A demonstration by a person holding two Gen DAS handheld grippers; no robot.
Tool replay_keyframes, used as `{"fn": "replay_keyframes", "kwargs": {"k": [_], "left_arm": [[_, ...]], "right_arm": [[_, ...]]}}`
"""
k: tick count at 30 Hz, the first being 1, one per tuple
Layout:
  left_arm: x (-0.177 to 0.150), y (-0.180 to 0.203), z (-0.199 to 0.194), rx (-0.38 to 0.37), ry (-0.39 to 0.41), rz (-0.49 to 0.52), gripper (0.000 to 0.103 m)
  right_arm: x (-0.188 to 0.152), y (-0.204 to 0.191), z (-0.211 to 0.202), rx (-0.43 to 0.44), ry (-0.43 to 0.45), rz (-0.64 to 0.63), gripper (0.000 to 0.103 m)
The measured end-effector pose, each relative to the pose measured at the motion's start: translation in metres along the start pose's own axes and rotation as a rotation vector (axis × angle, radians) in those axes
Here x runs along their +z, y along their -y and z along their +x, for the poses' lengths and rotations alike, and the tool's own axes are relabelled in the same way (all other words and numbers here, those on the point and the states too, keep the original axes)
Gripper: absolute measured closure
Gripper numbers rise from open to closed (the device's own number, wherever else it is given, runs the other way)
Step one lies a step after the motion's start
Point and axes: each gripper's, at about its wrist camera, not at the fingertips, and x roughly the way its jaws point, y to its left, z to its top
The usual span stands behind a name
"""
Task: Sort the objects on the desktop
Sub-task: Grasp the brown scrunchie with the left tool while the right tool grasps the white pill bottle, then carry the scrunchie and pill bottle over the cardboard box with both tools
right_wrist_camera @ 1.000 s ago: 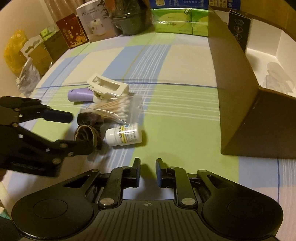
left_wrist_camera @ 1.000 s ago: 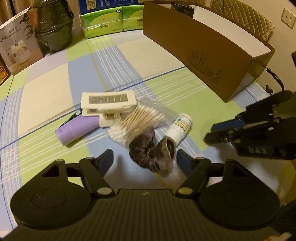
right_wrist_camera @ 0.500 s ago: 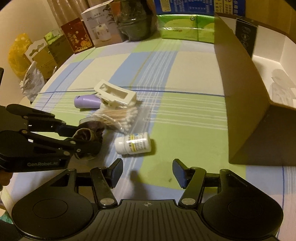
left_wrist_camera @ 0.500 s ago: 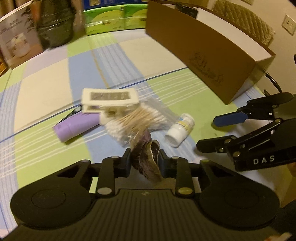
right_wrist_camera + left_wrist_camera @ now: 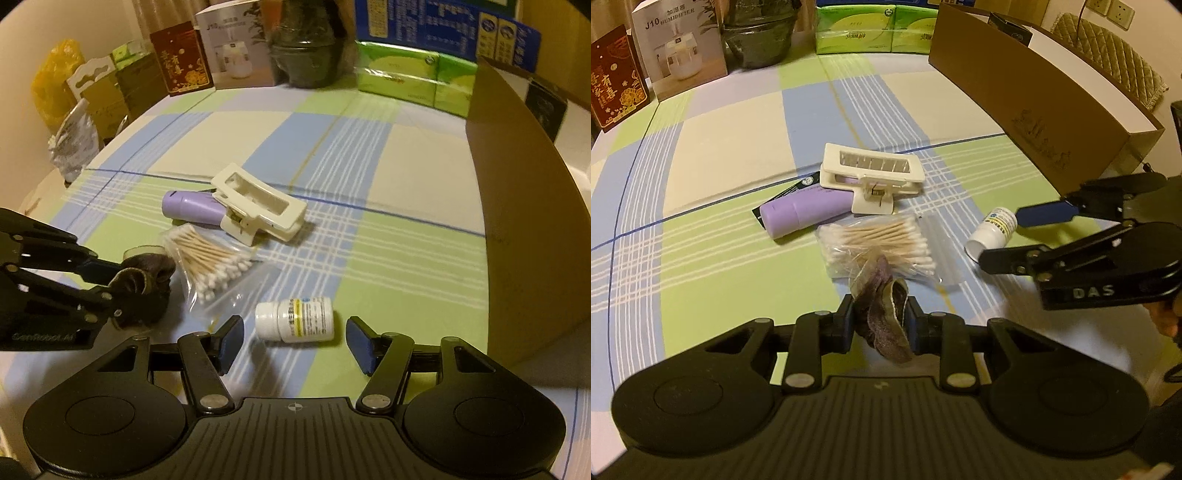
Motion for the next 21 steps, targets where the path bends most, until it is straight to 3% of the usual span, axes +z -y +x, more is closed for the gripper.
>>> {"fn": "replay_keyframes", "kwargs": {"k": [2,12,21], "left_arm": [[0.000,0.001,0.000,0.000,-0.002,-0.001,0.080],[-0.005,0.014,-0.008,-0.029,-0.007,0.022,0.081],[0.000,0.038,-0.026,-0.045,0.033,0.074,0.081]], "right_arm": [[0.000,-0.002,0.003,-0.015,-0.004,-0.028,0.059],[-0.012,0.005,-0.015,0.024,-0.049,0.012,0.059],[-0.020,0.012,-0.052,0.023,-0.011,0.064,0.059]]}}
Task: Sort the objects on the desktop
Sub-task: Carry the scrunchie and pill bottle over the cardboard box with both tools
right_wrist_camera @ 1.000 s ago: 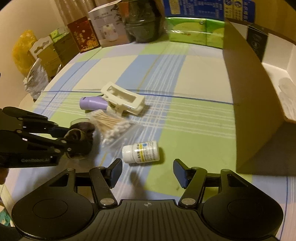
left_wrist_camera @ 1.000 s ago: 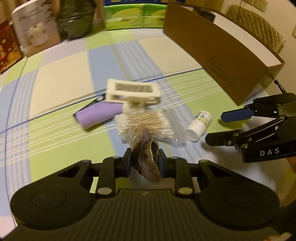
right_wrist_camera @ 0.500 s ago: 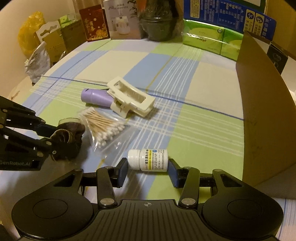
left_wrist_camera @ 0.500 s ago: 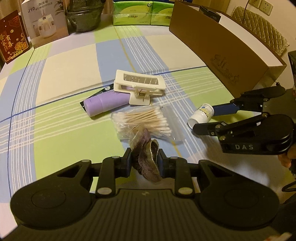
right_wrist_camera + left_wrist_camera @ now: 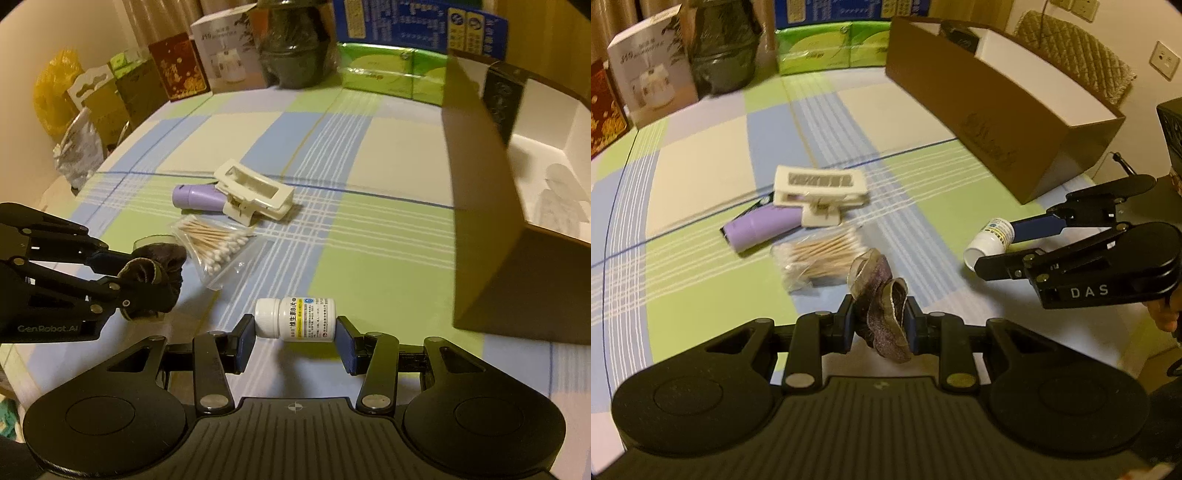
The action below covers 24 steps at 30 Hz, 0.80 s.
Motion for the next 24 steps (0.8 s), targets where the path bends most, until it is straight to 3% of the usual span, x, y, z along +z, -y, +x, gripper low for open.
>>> {"fn": "replay_keyframes", "kwargs": {"k": [13,24], "left_arm": [[0.026,0.051,-0.012,-0.046,0.063,0.099,0.080],[0.082,0.105,-0.022,-0.118,0.179,0.187,0.080]], "right_arm": [[-0.008,0.025,-0.060,-0.025,0.107,0.052,0.059],[0.005,0.092,-0.124,-0.137,0.231,0.149,0.059]]}}
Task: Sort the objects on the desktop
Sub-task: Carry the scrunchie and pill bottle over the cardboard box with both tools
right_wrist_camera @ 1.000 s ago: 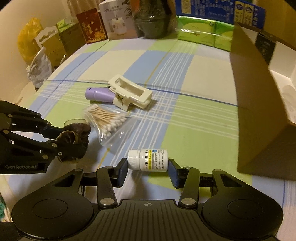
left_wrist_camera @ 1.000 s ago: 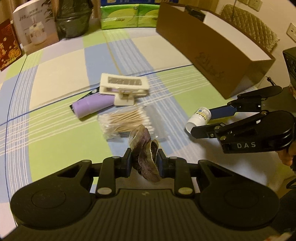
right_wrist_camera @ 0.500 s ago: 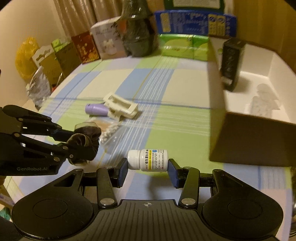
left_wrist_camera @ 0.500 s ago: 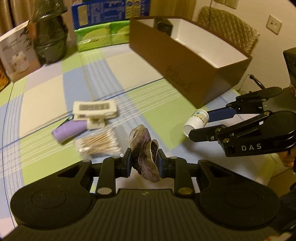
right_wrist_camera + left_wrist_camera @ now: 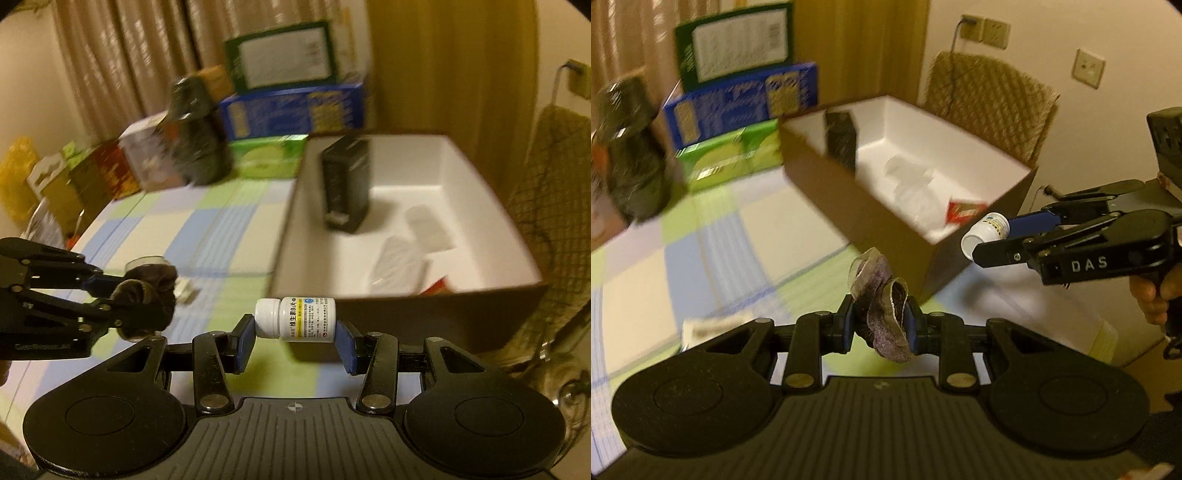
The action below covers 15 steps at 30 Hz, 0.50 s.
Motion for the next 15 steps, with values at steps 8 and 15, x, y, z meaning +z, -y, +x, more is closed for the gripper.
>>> {"fn": "replay_keyframes", "kwargs": {"k": [8,15], "left_arm": [[0.058,0.023,0.030,-0.039,0.049,0.050,0.080],[0.096,0.036,0.069,-0.050,0.013,0.067,0.080]], "right_arm": [[0.032,0.057,-0.014,-0.055,0.046,-0.006,0.059],[0.049,0.087,0.003,-0.051,0.022,-0.051,0.059]]}}
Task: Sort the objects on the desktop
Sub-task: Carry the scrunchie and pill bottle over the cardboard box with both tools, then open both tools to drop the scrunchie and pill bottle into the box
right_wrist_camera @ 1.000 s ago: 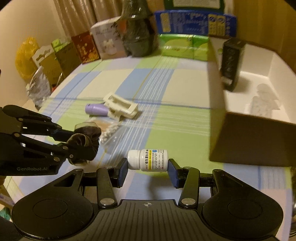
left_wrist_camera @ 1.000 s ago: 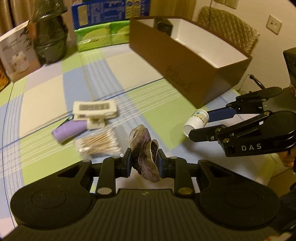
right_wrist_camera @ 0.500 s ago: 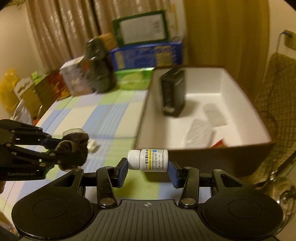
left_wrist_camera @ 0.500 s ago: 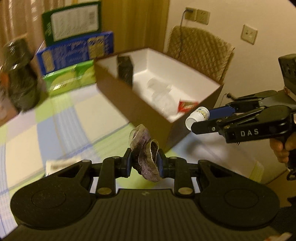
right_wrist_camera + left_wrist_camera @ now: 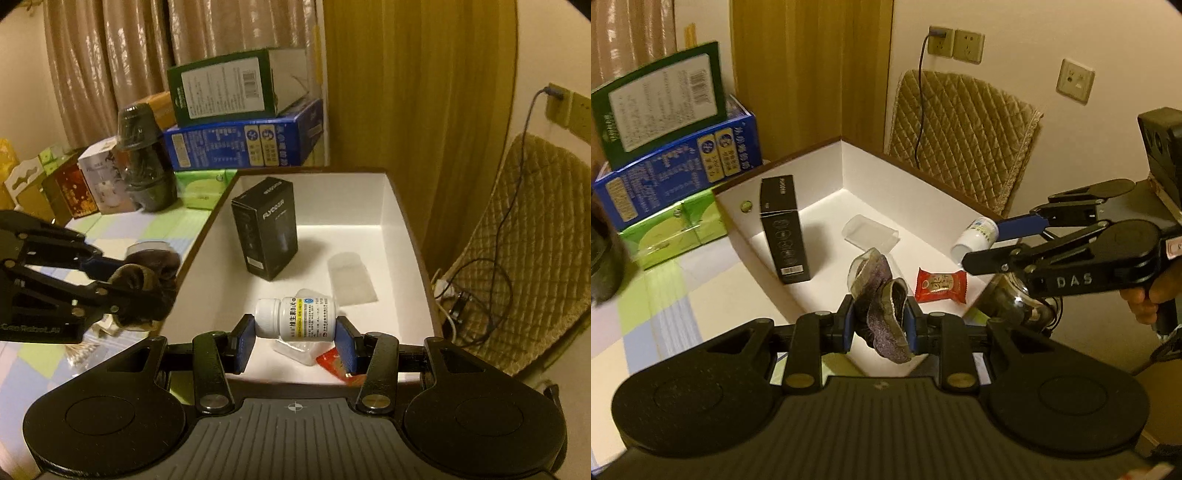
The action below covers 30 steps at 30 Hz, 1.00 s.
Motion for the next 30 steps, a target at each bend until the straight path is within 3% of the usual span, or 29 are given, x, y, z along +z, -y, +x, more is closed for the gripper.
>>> {"fn": "replay_keyframes", "kwargs": {"k": [14,23,30], "left_arm": [[0.030,-0.002,0.081,0.009,-0.219,0.116,0.080],[0.029,-0.005,0.107,0.014,-0.321,0.157,0.079],[0.027,-0.004,0.116,0.021,-0.353,0.183,0.068]], "right_arm": [[0.010,0.035,0.060,0.093,-0.222,-0.090,0.059],[0.007,0.040,0.079,0.130,-0.288,-0.086,0.059],[0.008,0.042,0.087,0.146,-0.314,-0.066,0.059]]}}
